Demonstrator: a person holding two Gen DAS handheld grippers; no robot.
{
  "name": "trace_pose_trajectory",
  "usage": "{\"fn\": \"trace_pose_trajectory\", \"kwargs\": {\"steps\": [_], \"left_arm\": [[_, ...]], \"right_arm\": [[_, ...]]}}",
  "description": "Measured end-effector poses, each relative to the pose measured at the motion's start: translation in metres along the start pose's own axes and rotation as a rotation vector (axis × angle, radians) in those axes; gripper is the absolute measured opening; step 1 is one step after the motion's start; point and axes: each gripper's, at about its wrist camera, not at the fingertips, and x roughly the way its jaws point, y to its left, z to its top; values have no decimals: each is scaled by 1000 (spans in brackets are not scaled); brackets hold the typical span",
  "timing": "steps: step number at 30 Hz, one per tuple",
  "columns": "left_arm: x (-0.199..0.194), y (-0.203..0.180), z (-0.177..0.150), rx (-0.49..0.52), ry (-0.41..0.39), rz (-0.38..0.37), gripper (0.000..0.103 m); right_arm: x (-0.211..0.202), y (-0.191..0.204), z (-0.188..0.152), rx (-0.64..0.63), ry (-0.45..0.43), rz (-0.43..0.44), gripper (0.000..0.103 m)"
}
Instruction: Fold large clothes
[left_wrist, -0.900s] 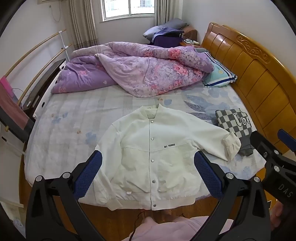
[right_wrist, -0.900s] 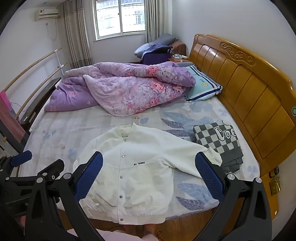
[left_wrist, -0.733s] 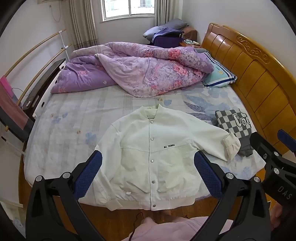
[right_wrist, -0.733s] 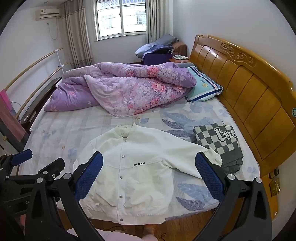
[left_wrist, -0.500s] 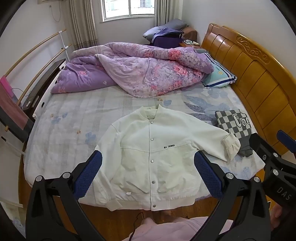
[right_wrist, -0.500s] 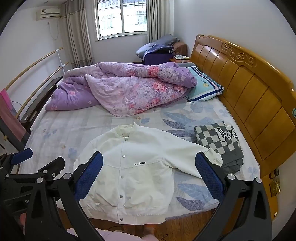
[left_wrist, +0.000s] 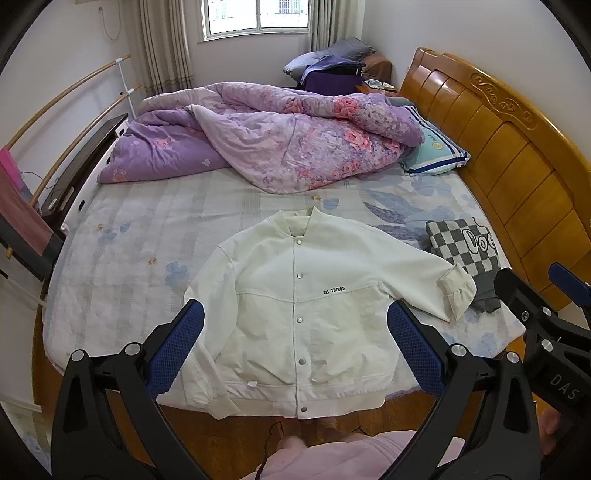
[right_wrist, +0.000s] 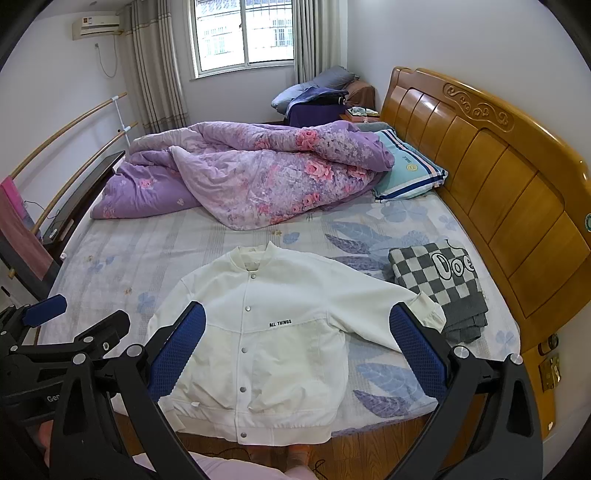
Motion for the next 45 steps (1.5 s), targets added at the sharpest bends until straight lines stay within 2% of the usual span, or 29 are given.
{"fn": "trace_pose_trajectory", "kwargs": {"steps": [45], "left_arm": [[13, -6, -3, -4, 13, -31, 99]], "right_arm": [[9, -2, -9, 7, 7, 12, 97]]}}
